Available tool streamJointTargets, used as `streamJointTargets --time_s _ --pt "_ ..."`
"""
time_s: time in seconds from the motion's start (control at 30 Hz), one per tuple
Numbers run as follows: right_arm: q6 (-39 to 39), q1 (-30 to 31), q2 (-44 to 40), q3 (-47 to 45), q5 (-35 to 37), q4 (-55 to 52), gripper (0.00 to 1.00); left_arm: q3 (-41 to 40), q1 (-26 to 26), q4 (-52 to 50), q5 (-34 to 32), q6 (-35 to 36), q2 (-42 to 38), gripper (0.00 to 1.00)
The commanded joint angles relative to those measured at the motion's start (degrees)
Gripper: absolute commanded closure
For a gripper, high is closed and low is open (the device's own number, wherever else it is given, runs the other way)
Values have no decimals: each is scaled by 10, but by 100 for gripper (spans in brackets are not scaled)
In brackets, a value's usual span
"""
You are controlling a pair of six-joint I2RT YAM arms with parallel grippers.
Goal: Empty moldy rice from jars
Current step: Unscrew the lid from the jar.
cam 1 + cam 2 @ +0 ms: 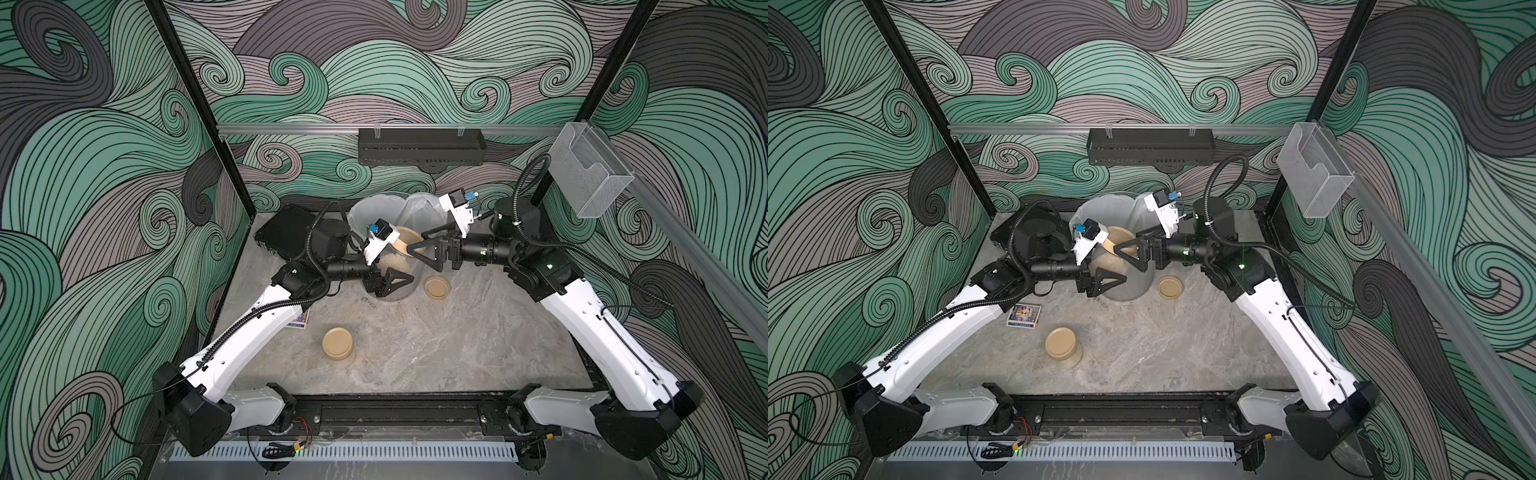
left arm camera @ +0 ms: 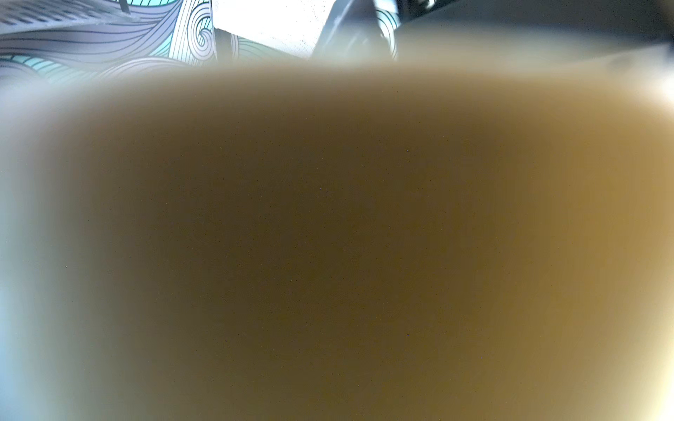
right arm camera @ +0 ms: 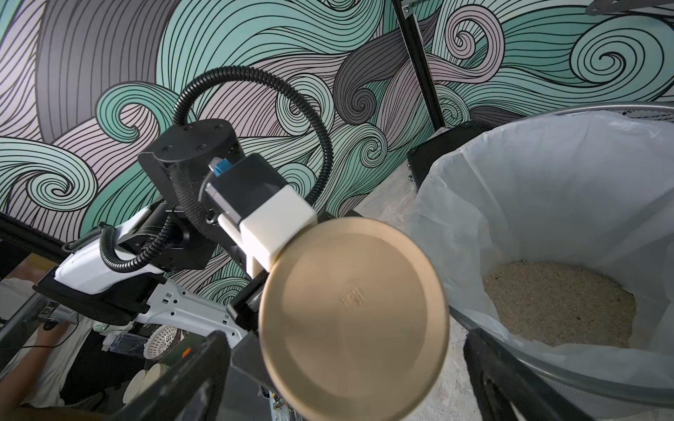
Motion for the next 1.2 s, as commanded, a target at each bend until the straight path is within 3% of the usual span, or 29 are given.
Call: streamJointTargets --time_s 0.0,0.3,0.6,0.83,0.97,1.17 --pt "3 8 5 14 10 2 1 13 -9 63 5 6 1 81" --pt "7 12 22 8 16 13 1 18 -20 70 15 3 9 81" --pt "0 12 31 6 28 10 20 16 -20 70 24 1 5 81" --pt "1 6 19 -7 29 15 26 3 -20 75 -10 -6 -14 82" --pt "17 -2 4 -39 -8 68 26 2 -18 78 -9 -18 -18 82" --pt "43 -34 -12 -87 -78 142 28 7 -11 73 46 -25 -20 82"
